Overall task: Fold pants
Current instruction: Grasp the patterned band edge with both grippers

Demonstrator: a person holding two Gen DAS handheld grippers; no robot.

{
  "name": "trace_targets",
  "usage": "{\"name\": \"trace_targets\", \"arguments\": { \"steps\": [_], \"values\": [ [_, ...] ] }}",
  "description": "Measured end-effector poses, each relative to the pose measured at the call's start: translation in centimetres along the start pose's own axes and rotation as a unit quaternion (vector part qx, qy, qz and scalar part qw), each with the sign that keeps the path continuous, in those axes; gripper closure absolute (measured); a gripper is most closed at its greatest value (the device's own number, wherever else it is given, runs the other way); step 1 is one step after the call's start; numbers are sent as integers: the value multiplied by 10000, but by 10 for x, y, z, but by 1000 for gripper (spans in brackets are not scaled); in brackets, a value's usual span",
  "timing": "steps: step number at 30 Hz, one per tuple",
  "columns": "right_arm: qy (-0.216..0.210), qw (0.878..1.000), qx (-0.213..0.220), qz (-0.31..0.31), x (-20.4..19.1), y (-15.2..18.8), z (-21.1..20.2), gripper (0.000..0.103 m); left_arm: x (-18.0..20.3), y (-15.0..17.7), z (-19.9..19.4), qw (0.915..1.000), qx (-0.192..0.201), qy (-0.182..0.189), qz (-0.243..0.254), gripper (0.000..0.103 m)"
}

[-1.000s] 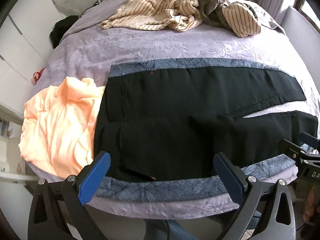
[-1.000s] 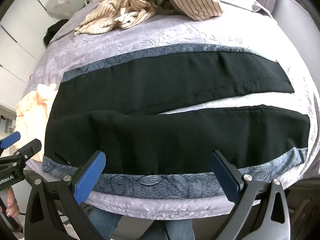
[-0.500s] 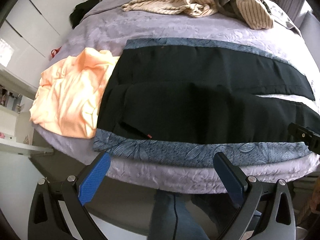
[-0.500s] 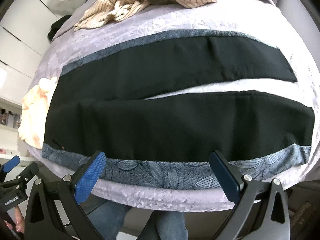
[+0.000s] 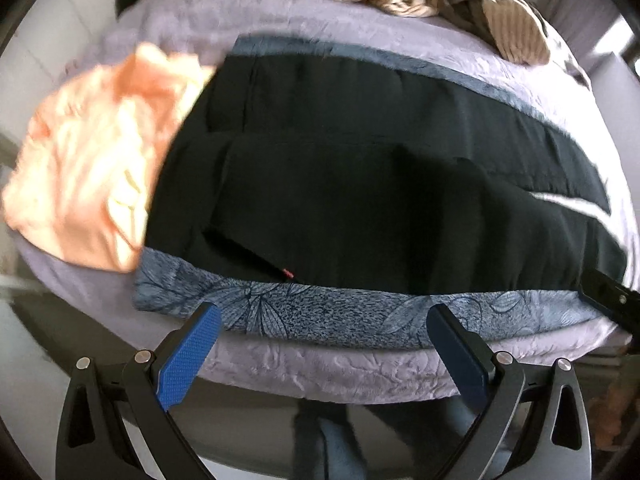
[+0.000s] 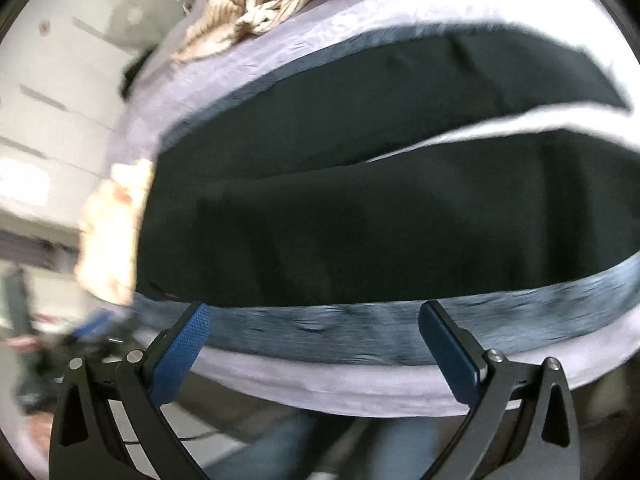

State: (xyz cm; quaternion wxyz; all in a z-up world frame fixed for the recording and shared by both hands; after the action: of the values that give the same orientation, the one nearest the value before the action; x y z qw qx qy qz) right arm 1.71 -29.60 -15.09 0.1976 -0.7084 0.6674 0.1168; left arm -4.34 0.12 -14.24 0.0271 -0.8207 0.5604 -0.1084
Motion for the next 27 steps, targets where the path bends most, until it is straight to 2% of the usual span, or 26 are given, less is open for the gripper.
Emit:
{"name": "trace_targets", "arguments": {
  "steps": [1, 3, 4, 5, 6, 10, 13, 17, 19, 22, 25, 27],
  "values": [
    [-218, 9997, 3, 128, 0, 1, 3, 0, -8, -1, 2, 9999, 20, 105, -123, 0],
    [-1017, 9927, -75, 638, 1, 11, 17, 6, -27, -4, 7, 9988, 103, 306, -368, 0],
    [-1338, 9868, -172, 894, 4, 20, 26, 18, -38, -4, 11, 9978, 104, 422, -499, 0],
    [-1485, 9834, -230, 1020, 5, 25, 30, 28, -49, -3, 17, 9970, 74, 465, -612, 0],
    [-1696, 9766, -367, 1272, 11, 39, 42, 29, -62, 1, 24, 9958, -38, 496, -765, 0],
    [-1905, 9632, -488, 1835, 32, 69, 68, 29, -90, 13, 48, 9902, -304, 752, -1139, 0],
    [-1995, 9568, -494, 2056, 35, 77, 78, 29, -97, 22, 67, 9832, -582, 1024, -1392, 0],
    [-2109, 9549, -419, 2048, 36, 67, 79, 29, -88, 17, 73, 9811, -560, 1257, -1361, 0],
    [-2128, 9542, -385, 2068, 30, 58, 82, 29, -82, 7, 68, 9763, -470, 1563, -1420, 0],
    [-2381, 9522, -44, 1915, 26, 36, 75, 29, -70, -4, 59, 9706, -308, 1921, -1414, 0],
    [-2378, 9514, -9, 1956, 17, 35, 81, 31, -67, -1, 73, 9730, -454, 1763, -1419, 0],
    [-2294, 9485, -114, 2181, 18, 43, 94, 46, -67, 0, 79, 9735, -421, 1674, -1501, 7]
  ]
}}
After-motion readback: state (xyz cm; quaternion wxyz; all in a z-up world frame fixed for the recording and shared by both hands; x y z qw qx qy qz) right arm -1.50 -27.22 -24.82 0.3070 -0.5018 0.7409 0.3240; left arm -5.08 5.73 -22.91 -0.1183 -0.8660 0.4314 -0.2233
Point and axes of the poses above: each gripper's, at about its wrist camera, not at the fingertips, and z roughly the way its jaws point, x to its right, y to its underside, the point moved 7 cm from there along z, roughly the way its jaws point, and after that the axes turned 7 degrees about -z, right-handed, at the moved point
